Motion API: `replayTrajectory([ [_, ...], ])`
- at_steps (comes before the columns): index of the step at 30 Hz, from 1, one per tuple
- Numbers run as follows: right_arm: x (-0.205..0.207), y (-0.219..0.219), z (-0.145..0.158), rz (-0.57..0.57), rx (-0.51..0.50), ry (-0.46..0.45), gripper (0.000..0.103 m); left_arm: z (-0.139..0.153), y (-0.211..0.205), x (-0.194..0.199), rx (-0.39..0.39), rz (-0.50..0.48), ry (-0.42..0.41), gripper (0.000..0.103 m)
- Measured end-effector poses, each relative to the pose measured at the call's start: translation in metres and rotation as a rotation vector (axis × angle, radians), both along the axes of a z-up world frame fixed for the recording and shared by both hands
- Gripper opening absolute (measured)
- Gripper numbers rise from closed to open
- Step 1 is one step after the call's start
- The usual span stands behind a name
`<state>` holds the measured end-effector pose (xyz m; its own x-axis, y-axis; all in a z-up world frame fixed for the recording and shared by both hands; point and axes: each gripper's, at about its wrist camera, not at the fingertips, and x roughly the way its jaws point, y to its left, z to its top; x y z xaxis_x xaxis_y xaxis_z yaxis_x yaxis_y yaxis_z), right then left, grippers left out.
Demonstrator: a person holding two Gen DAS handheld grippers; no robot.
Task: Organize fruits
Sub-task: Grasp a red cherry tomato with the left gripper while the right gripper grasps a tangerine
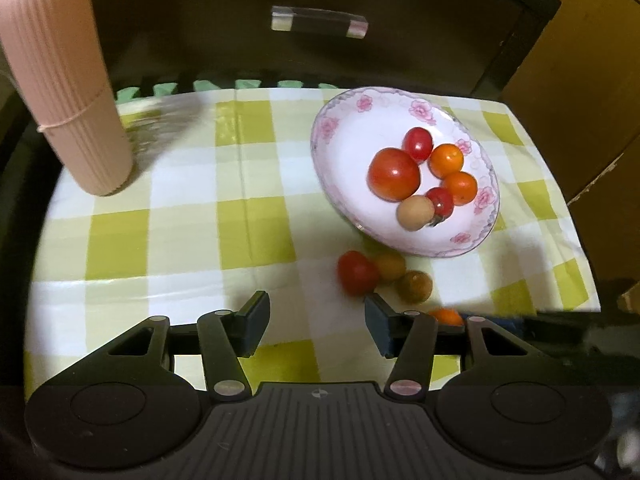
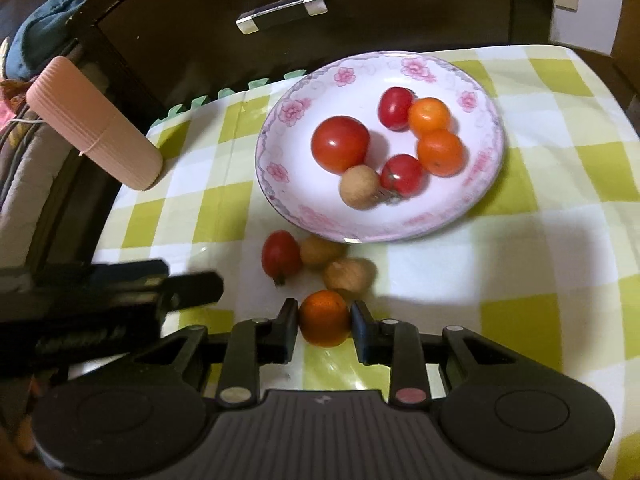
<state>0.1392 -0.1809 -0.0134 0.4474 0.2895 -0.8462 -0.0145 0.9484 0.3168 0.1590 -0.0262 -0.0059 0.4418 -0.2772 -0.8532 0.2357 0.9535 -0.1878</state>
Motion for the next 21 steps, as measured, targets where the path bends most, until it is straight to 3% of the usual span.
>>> replayTrajectory([
  [4, -0.015, -0.012, 0.0, -0.002, 0.005, 0.007, 0.028, -0.003, -0.011, 0.005, -0.022, -0.015, -0.019, 0.059],
  [12, -0.024, -0.025, -0.009, -0.01, 0.017, 0.036, 0.028, -0.02, -0.033, 0.017, 0.01, -0.038, -0.029, 0.051],
  [21, -0.024, -0.031, -0.013, -0.025, 0.035, 0.05, 0.028, -0.023, -0.022, 0.022, -0.024, -0.007, -0.008, 0.047],
])
